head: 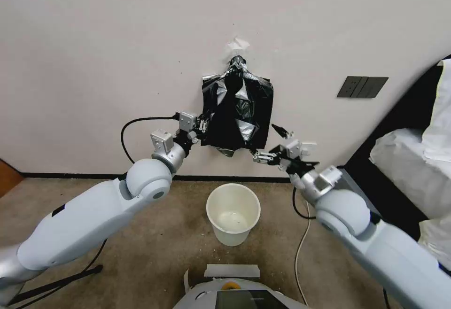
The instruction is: Place a trash bag onto the trash bin.
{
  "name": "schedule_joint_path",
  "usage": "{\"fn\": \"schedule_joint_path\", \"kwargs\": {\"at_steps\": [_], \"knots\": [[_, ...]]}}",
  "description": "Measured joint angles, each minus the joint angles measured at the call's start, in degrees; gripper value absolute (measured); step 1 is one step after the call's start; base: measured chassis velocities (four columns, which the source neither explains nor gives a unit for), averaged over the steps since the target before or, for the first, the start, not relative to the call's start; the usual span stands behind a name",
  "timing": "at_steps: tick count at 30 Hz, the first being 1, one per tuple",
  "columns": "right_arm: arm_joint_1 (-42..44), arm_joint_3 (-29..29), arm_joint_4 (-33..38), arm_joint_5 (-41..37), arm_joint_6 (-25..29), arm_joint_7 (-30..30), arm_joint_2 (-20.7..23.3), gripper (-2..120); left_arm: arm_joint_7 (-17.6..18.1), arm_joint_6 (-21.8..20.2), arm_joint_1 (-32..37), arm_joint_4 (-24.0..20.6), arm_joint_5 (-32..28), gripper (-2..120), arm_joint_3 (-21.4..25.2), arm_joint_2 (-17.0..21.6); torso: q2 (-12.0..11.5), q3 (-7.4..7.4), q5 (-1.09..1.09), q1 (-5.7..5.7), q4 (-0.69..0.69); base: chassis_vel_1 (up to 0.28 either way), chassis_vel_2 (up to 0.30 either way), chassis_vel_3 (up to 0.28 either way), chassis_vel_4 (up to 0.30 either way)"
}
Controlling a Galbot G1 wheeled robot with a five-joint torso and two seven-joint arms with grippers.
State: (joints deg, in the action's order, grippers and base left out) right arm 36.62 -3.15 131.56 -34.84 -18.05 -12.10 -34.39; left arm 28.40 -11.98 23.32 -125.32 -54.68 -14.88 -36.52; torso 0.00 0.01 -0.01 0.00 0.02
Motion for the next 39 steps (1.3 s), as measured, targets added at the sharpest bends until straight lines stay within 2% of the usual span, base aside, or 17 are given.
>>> {"fn": "schedule_joint_path", "kwargs": {"at_steps": [1, 3, 6, 10, 11, 13, 15, 18, 19, 22, 23, 25, 27, 30, 31, 34, 39], "knots": [[0.0, 0.0, 0.0, 0.0, 0.0, 0.0, 0.0, 100, 0.0, 0.0, 0.0, 0.0, 0.0, 0, 0.0, 0.0, 0.0, 0.00, 0.00, 0.00, 0.00, 0.000, 0.000, 0.000, 0.000], [-5.3, -5.2, -1.3, -0.1, -2.1, -1.5, 0.4, 100, 0.0, 0.0, 0.0, -0.1, 0.0, 0, -0.1, -0.1, 0.0, 0.00, 0.01, 0.00, -0.02, 0.000, 0.000, 0.000, 0.000], [-8.9, -8.7, -2.5, 0.4, -4.3, -2.7, 0.4, 100, 0.0, -0.1, 0.0, -0.3, 0.1, 0, -0.1, -0.1, 0.0, 0.00, 0.02, 0.00, -0.02, 0.000, 0.000, 0.000, 0.000], [-11.8, -11.2, -3.7, 1.8, -7.5, -4.5, 0.6, 87, 0.0, -0.1, 0.0, -0.7, 0.1, 0, -0.1, 0.0, 0.0, 0.00, 0.02, 0.00, -0.02, 0.000, 0.000, 0.000, 0.000], [-11.8, -11.2, -3.7, 1.8, -7.5, -4.5, 0.6, 87, 0.0, -0.1, 0.0, -0.7, 0.1, 0, -0.1, 0.0, 0.0, 0.00, 0.02, 0.00, -0.02, 0.000, 0.000, 0.000, 0.000], [-12.7, -11.8, -3.8, 2.2, -8.7, -4.8, 1.1, 75, 0.0, -0.1, 0.1, -0.9, 0.1, 0, 0.1, 0.0, 0.0, 0.00, 0.02, 0.00, -0.02, 0.000, 0.000, 0.000, 0.000], [-13.0, -12.1, -3.8, 2.3, -9.2, -4.9, 1.3, 72, 0.0, -0.1, 0.2, -0.9, 0.1, 0, 0.1, 0.0, 0.0, 0.00, 0.02, 0.00, -0.02, 0.000, 0.000, 0.000, 0.000], [-13.9, -12.8, -3.6, 2.8, -10.5, -4.9, 2.0, 57, 0.0, -0.1, 0.4, -1.2, 0.1, 0, 0.1, -0.2, 0.0, 0.00, 0.02, 0.00, -0.03, 0.000, 0.000, 0.000, 0.000], [-13.9, -12.8, -3.6, 2.8, -10.5, -4.9, 2.0, 57, 0.0, -0.1, 0.4, -1.2, 0.1, 0, 0.1, -0.2, 0.0, 0.00, 0.02, 0.00, -0.03, 0.000, 0.000, 0.000, 0.000], [-14.2, -13.0, -3.5, 2.9, -11.5, -5.0, 2.6, 43, -0.1, -0.1, 0.5, -1.3, 0.1, 0, 0.1, -0.2, 0.0, 0.00, 0.02, 0.00, -0.02, 0.000, 0.000, 0.000, 0.000], [-14.2, -13.0, -3.5, 2.9, -11.5, -5.0, 2.6, 43, -0.1, -0.1, 0.5, -1.3, 0.1, 0, 0.1, -0.2, 0.0, 0.00, 0.02, 0.00, -0.02, 0.000, 0.000, 0.000, 0.000], [-14.2, -13.1, -3.3, 3.1, -11.8, -5.0, 2.9, 32, -0.1, -0.1, 0.5, -1.4, 0.1, 0, 0.1, -0.2, 0.0, 0.00, 0.02, 0.00, -0.03, 0.000, 0.000, 0.000, 0.000], [-14.2, -13.1, -3.3, 3.1, -11.9, -5.0, 3.0, 29, -0.1, -0.1, 0.5, -1.4, 0.1, 0, 0.2, -0.2, 0.0, 0.00, 0.02, 0.00, -0.03, 0.000, 0.000, 0.000, 0.000], [-14.2, -13.1, -3.2, 3.0, -12.7, -5.2, 3.3, 16, -0.1, -0.1, 0.5, -1.6, 0.1, 0, 0.2, 0.0, 0.0, 0.00, 0.02, 0.01, -0.02, 0.000, 0.000, 0.000, 0.000], [-14.2, -13.1, -3.2, 3.0, -12.7, -5.2, 3.3, 16, -0.1, -0.1, 0.5, -1.6, 0.1, 0, 0.2, 0.0, 0.0, 0.00, 0.02, 0.01, -0.02, 0.000, 0.000, 0.000, 0.000], [-14.0, -12.8, -2.5, 2.0, -13.0, -6.1, 3.5, 0, -0.1, -0.1, 1.2, -1.9, 0.1, 0, 1.0, 0.2, 0.0, 0.00, 0.02, 0.01, -0.03, 0.000, 0.000, 0.000, 0.000], [-11.0, -9.5, -1.0, -3.3, -10.6, -7.1, 3.0, 0, -0.2, -0.1, 3.9, -2.6, 0.2, 0, 3.1, 0.5, 0.0, -0.01, 0.01, 0.01, -0.02, 0.000, 0.000, 0.000, 0.000]]}}
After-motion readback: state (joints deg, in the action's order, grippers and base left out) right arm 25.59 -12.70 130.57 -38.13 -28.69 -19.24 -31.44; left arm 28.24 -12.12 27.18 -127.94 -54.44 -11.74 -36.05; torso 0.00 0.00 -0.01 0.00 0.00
